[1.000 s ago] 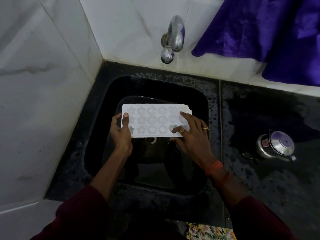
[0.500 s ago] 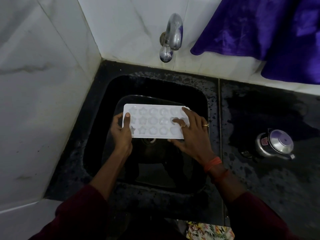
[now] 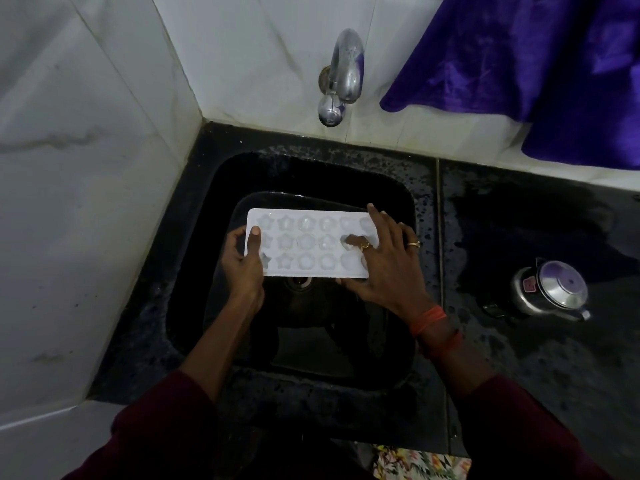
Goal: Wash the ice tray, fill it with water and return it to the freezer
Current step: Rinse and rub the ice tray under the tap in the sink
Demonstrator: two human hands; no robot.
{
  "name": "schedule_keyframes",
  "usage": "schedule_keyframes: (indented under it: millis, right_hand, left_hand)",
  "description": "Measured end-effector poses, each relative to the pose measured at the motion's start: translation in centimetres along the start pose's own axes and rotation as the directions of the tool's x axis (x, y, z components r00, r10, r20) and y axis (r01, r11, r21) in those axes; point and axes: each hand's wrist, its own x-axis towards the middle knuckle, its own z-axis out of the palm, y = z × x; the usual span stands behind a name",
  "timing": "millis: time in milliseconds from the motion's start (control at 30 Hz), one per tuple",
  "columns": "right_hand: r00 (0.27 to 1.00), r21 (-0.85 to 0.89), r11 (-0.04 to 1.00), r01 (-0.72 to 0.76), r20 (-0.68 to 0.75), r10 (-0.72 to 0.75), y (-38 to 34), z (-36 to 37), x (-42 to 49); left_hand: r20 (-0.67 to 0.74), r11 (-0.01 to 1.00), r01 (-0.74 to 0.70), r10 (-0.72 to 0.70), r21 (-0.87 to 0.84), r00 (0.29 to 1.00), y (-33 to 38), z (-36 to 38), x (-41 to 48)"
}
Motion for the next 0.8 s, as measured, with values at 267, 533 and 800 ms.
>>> schedule_keyframes:
  millis: [267,533,800]
  right_hand:
    - [1.000,0.142,0.990,-0.012,-0.023,0.015,0.3,0.8,-0.7]
    - [1.000,0.133,0.991,0.002,-0.019,0.001,0.1,0.5,-0.7]
    - [0.994,0.082,0.995,-0.062,0.093,0.054,0.2,-0.9,0.6]
  left_hand:
    - [-0.002,1.000,-0.012,0.012,0.004,1.000,-0.1,-0.1,-0.2]
    - [0.010,0.999,-0.039,0.038,0.036,0.999,-0.3,-0.4,-0.4]
    - [0.026,0.998,-0.040,0.039,0.049,0.999,-0.7,-0.2,-0.5]
